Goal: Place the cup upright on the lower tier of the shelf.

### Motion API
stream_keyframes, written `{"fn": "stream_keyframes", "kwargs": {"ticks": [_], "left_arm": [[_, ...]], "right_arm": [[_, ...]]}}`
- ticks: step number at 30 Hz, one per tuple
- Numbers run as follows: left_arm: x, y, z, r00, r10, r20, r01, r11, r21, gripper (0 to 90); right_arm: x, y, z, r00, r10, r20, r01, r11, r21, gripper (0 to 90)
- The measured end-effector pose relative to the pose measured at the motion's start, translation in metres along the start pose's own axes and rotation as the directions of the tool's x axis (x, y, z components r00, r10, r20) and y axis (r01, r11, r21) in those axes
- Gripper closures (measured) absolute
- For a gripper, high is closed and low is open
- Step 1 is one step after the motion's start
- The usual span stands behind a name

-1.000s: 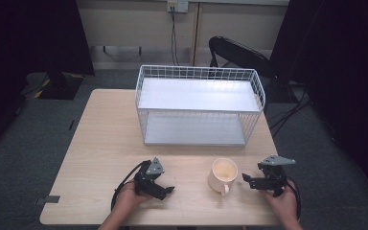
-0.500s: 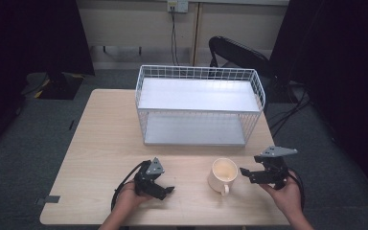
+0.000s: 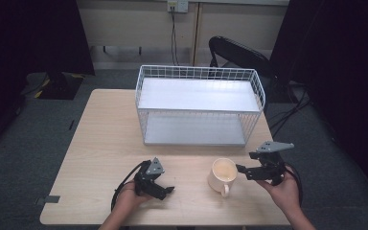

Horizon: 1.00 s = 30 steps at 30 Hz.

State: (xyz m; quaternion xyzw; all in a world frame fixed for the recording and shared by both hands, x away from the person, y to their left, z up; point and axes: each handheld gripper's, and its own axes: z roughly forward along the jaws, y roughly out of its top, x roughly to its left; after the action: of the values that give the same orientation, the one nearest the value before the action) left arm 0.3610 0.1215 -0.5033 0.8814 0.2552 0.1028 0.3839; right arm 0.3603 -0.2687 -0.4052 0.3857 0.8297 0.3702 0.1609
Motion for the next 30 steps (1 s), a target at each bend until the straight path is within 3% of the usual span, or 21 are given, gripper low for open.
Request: {"fn": "stream_keyframes", "kwargs": {"ticks": [16,30], "left_arm": [[0.000,0.000,0.000,1.0000,0.000,0.000,0.000,1.0000,0.000,7.8],[0.000,0.000,0.000,1.0000,0.000,-0.001,0.000,1.0000,0.000,7.8]], "right_arm": [[0.013,0.010,0.012,0.9986,-0.012,-0.052,0.013,1.000,0.014,32.1],[0.016,0.004,0.024,0.9977,-0.002,-0.068,0.005,0.999,0.038,49.1]]}}
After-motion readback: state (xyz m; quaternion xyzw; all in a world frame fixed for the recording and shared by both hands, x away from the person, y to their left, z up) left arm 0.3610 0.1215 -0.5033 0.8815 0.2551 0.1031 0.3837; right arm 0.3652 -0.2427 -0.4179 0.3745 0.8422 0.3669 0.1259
